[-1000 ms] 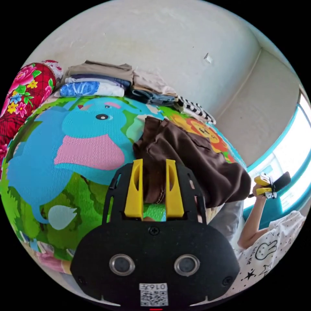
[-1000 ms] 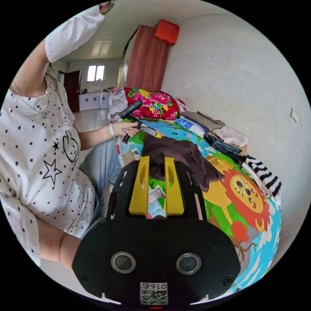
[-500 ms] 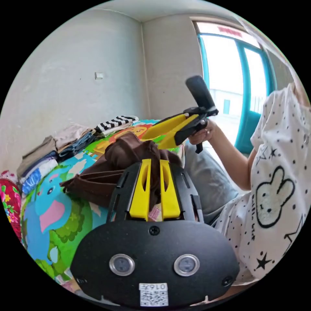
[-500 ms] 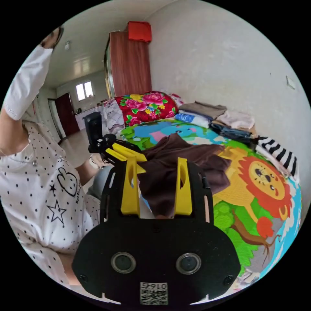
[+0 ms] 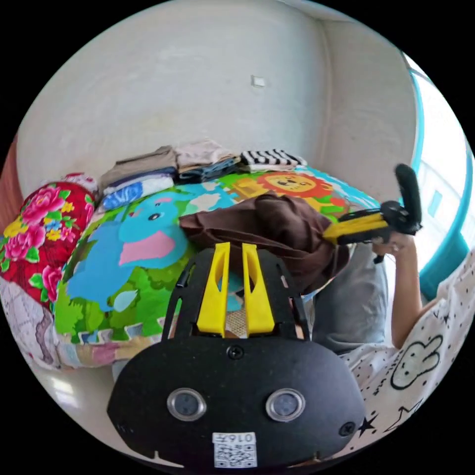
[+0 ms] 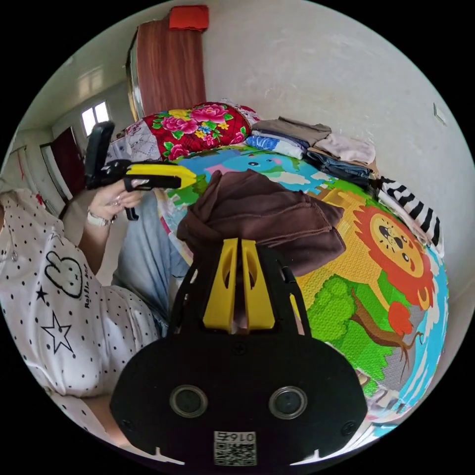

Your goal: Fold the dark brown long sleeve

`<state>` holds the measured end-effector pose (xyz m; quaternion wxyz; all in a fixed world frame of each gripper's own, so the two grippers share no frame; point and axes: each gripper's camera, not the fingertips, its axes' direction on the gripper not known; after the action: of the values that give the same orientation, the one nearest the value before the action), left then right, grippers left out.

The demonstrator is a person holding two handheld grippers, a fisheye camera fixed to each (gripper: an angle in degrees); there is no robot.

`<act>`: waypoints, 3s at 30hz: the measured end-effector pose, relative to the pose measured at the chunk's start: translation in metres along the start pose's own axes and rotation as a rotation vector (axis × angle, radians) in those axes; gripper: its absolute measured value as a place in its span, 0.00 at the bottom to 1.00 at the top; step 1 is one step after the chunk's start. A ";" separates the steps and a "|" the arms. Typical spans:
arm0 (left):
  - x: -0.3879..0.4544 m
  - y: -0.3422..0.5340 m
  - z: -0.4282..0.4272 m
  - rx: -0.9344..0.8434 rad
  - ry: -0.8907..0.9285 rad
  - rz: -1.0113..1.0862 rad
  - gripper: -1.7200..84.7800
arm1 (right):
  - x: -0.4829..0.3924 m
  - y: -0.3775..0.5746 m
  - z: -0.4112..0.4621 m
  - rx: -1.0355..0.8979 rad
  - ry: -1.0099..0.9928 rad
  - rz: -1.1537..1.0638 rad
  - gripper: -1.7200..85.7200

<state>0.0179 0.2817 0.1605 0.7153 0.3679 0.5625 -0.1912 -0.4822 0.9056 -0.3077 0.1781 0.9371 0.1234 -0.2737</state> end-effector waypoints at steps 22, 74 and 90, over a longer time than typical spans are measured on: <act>-0.004 0.019 0.001 -0.103 0.224 -0.007 0.10 | -0.067 0.016 -0.039 0.254 -0.076 -0.206 0.12; -0.088 0.068 0.003 -0.157 0.391 -0.144 0.06 | -0.095 -0.083 0.148 -0.113 -0.189 -0.298 0.04; -0.099 0.053 -0.013 -0.095 0.494 -0.093 0.11 | -0.055 -0.099 0.137 -0.073 -0.194 -0.214 0.02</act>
<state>0.0169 0.3123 0.2699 0.5630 0.3431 0.7449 -0.1016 -0.6239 0.9333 -0.4111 0.1929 0.8806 0.2144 -0.3760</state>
